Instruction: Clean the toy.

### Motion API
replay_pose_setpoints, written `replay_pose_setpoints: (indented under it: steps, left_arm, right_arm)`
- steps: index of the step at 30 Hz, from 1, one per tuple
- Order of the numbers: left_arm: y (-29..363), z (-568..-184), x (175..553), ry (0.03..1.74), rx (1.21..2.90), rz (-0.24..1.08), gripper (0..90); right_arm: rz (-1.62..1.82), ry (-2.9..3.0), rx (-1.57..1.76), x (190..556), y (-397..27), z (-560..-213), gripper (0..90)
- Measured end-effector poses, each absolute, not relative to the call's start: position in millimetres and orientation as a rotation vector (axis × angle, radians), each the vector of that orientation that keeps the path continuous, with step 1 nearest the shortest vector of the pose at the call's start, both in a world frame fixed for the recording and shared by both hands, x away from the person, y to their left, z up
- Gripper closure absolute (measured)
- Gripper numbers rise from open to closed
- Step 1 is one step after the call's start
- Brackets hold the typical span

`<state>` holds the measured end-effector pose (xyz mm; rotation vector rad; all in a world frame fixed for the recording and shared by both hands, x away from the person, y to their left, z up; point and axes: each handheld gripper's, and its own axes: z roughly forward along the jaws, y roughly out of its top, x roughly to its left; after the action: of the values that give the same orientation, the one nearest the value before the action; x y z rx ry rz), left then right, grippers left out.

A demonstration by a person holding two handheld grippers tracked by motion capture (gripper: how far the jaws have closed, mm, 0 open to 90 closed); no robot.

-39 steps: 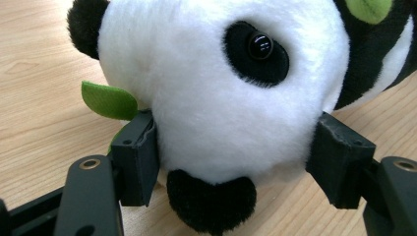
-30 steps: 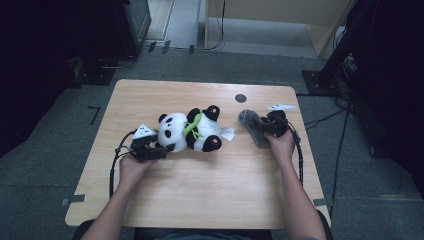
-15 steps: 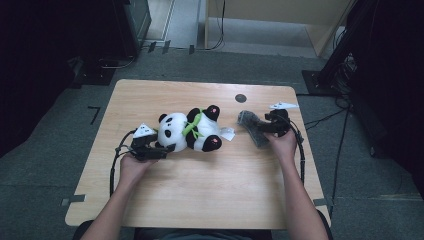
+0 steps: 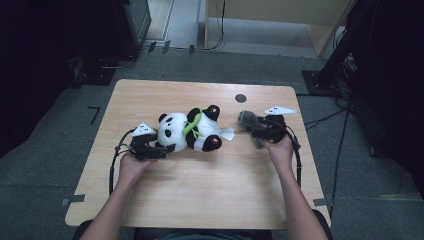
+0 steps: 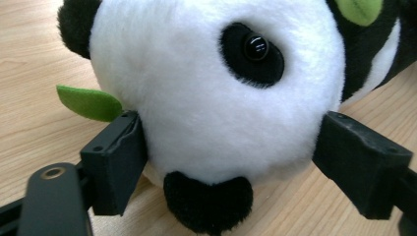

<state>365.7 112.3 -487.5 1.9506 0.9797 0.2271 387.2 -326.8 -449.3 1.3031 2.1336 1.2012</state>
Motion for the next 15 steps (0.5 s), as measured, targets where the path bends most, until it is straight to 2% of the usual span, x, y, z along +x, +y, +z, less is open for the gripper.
replay_pose_setpoints:
  steps: [6, 10, 13, 15]
  left_arm:
    - [112, -486, 365, 0.969, 1.936, 0.226, 8.0]
    - [111, -485, 366, 0.968, 1.919, 0.223, 1.8]
    - [111, -485, 366, 0.956, 1.914, 0.224, 0.6]
    - [111, -485, 366, 0.959, 1.914, 0.229, 0.0]
  right_arm:
    - [1.26, 2.178, 1.243, 374, -309, -444, 29.3]
    - [1.315, 2.209, 1.218, 369, -301, -443, 20.4]
    - [1.342, 2.218, 1.213, 367, -296, -443, 13.5]
    - [1.355, 2.235, 1.19, 364, -293, -443, 12.7]
